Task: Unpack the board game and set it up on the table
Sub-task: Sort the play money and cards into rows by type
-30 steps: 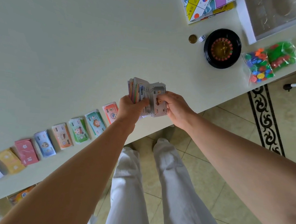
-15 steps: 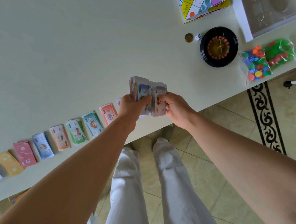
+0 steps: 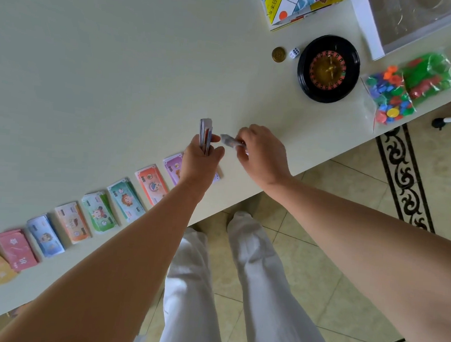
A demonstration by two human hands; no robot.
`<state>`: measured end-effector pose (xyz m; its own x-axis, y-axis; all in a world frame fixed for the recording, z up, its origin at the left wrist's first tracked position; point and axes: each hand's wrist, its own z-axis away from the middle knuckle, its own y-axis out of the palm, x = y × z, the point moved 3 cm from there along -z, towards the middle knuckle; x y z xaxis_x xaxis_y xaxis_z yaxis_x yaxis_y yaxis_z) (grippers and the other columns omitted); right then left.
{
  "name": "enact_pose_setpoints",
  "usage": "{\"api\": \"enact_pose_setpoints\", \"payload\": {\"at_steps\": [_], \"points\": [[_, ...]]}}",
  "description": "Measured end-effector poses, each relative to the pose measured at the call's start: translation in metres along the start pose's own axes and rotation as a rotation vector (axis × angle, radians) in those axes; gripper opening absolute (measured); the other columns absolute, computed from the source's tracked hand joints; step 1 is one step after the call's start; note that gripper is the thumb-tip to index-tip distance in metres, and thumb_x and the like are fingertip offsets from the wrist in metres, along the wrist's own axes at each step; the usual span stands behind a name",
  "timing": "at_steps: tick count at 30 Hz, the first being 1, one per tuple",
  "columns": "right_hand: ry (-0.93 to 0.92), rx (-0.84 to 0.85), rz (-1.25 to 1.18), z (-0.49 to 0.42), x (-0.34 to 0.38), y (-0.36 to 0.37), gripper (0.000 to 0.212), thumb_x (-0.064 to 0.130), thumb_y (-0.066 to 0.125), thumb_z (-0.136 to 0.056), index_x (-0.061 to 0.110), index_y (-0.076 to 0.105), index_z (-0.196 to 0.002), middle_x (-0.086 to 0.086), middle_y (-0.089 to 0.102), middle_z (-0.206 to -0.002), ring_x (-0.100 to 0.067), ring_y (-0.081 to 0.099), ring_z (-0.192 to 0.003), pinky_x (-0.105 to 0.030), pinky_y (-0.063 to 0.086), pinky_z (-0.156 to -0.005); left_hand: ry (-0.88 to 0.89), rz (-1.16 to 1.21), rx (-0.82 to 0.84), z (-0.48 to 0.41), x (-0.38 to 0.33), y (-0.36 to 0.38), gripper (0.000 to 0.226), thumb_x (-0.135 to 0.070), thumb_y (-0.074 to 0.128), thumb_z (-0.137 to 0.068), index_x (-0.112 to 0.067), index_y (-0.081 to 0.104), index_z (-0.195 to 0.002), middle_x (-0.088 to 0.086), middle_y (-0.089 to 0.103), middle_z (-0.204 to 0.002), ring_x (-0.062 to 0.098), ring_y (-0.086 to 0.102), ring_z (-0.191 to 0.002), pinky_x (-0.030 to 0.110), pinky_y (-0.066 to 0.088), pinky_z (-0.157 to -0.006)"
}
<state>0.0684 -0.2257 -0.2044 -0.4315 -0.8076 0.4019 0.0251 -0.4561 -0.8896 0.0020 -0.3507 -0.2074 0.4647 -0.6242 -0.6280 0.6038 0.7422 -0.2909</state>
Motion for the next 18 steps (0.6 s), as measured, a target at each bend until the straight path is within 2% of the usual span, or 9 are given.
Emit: {"api": "enact_pose_setpoints", "payload": {"at_steps": [5, 10, 14, 18], "points": [[-0.014, 0.038, 0.065, -0.002, 0.0, 0.02, 0.002, 0.008, 0.061, -0.082, 0.008, 0.061, -0.084, -0.006, 0.059, -0.077, -0.024, 0.058, -0.071, -0.027, 0.034, -0.05, 0.097, -0.124, 0.004, -0.012, 0.002, 0.011, 0.034, -0.009, 0.067, -0.083, -0.018, 0.059, -0.115, -0.003, 0.046, -0.068, 0.014, 0.045, -0.06, 0.024, 0.041, -0.057], [-0.049, 0.078, 0.071, 0.003, -0.006, 0.02, 0.01, 0.012, 0.065, -0.079, 0.009, 0.059, -0.086, -0.006, 0.058, -0.078, -0.024, 0.057, -0.064, -0.024, 0.03, -0.049, 0.142, -0.198, -0.004, -0.014, 0.002, 0.013, 0.018, -0.011, 0.063, -0.085, -0.017, 0.066, -0.102, -0.01, 0.049, -0.062, 0.002, 0.044, -0.049, 0.015, 0.038, -0.051], [0.078, 0.143, 0.015, 0.017, -0.022, 0.012, 0.022, 0.023, 0.063, -0.079, 0.011, 0.057, -0.097, -0.004, 0.058, -0.089, -0.025, 0.056, -0.059, -0.024, 0.03, -0.053, 0.144, -0.235, -0.002, -0.012, 0.002, 0.01, 0.01, -0.011, 0.06, -0.088, -0.016, 0.066, -0.094, -0.01, 0.053, -0.063, 0.003, 0.046, -0.048, 0.015, 0.039, -0.048], [0.191, 0.183, -0.01, 0.028, -0.033, 0.01, 0.023, 0.023, 0.061, -0.081, 0.011, 0.054, -0.099, -0.005, 0.054, -0.094, -0.03, 0.056, -0.061, -0.027, 0.034, -0.054, 0.137, -0.205, 0.021, -0.008, 0.002, 0.01, 0.013, -0.006, 0.059, -0.087, -0.014, 0.066, -0.093, -0.005, 0.055, -0.065, -0.001, 0.047, -0.045, 0.009, 0.036, -0.042]]}}
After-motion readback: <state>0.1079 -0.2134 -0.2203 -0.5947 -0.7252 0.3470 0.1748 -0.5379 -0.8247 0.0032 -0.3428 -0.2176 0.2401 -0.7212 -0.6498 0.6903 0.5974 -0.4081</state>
